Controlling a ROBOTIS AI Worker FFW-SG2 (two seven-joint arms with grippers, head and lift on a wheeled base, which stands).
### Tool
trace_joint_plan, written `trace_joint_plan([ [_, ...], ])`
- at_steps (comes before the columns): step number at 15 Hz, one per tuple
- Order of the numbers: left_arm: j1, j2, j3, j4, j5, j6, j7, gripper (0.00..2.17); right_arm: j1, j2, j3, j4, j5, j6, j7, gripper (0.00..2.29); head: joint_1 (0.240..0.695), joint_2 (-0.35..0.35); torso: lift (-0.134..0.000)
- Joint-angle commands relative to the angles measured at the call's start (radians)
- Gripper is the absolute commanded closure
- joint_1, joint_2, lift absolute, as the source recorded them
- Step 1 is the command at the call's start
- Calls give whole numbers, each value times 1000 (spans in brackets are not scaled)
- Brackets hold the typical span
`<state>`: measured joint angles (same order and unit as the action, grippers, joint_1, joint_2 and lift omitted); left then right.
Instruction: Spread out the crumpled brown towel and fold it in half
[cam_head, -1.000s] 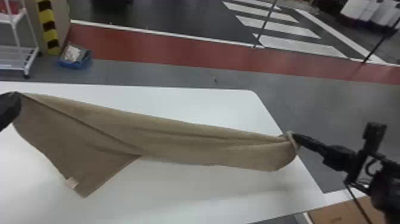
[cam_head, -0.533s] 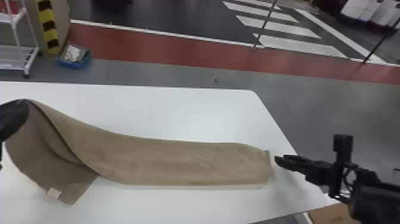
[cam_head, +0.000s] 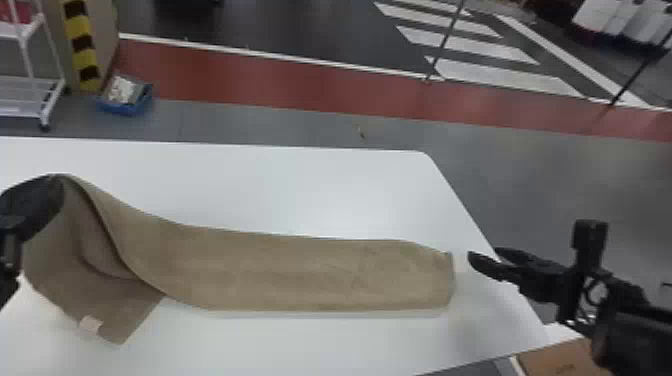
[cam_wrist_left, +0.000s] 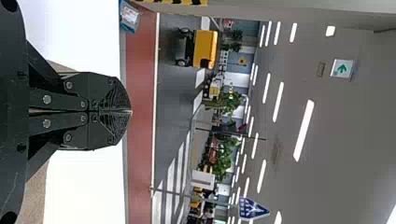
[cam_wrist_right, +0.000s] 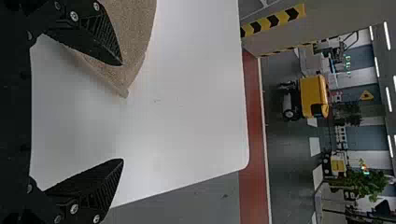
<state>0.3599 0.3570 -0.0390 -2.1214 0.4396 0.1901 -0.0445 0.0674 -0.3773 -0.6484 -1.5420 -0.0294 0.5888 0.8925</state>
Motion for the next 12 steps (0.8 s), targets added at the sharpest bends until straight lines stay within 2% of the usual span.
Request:
trace_joint_plan([
  [1,16,7,2,-3,-1,3,-2,2064,-47,0,59,40,16,0,-7,218,695,-350,-120],
  [6,125,42,50,-83,4,85,-48,2064,-57,12,124,48,25,-40,-41,218,695,-340,-120],
  [12,103,36,44,-57,-1,82,-43,2064,-67,12,151,97,49,-56,-43,218,695,-324,-120],
])
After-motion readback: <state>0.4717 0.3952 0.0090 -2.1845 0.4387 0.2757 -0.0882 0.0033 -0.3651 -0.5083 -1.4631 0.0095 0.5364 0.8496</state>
